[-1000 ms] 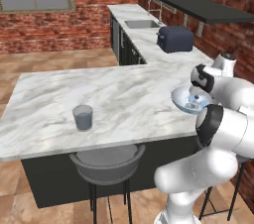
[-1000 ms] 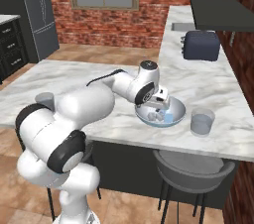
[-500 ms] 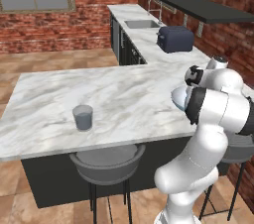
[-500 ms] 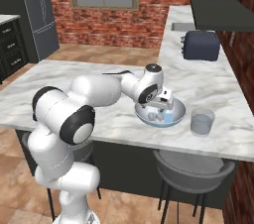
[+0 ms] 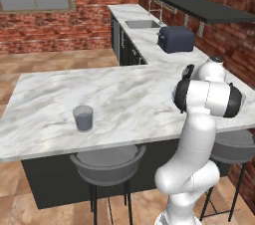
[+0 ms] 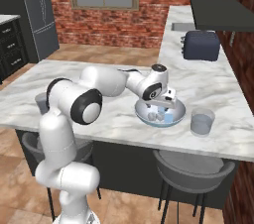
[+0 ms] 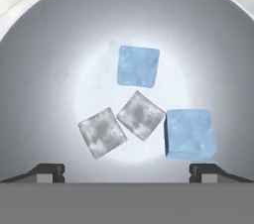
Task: There are four ice cubes in the ice bowl. Place two ice cubes in each glass of water.
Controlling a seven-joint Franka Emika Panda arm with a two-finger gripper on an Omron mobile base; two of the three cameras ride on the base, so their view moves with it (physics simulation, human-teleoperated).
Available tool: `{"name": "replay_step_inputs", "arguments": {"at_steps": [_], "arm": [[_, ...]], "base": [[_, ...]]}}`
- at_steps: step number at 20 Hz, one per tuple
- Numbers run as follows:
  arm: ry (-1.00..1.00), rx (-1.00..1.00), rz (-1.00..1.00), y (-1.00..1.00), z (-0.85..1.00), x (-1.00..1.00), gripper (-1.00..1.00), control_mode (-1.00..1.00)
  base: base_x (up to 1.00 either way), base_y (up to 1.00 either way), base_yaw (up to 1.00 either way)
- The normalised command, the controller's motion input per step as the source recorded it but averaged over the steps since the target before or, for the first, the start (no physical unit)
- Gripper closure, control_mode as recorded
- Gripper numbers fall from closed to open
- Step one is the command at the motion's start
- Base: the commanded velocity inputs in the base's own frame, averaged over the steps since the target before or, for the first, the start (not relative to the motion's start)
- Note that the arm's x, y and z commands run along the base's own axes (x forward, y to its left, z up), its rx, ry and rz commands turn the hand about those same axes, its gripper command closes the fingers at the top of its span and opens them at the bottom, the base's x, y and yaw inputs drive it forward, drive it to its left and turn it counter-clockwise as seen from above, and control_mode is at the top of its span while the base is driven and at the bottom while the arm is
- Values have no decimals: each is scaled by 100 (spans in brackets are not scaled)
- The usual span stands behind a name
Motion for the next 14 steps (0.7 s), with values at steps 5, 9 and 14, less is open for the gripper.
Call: {"name": "replay_step_inputs", "arguments": {"at_steps": [5, 9, 14], "arm": [[1, 0, 0, -7, -27, 34, -100, -100], [0, 0, 0, 0, -29, 40, -100, -100], [0, 0, 0, 0, -33, 43, -100, -100]], "base": [[0, 0, 0], [0, 0, 0], [0, 0, 0]]}}
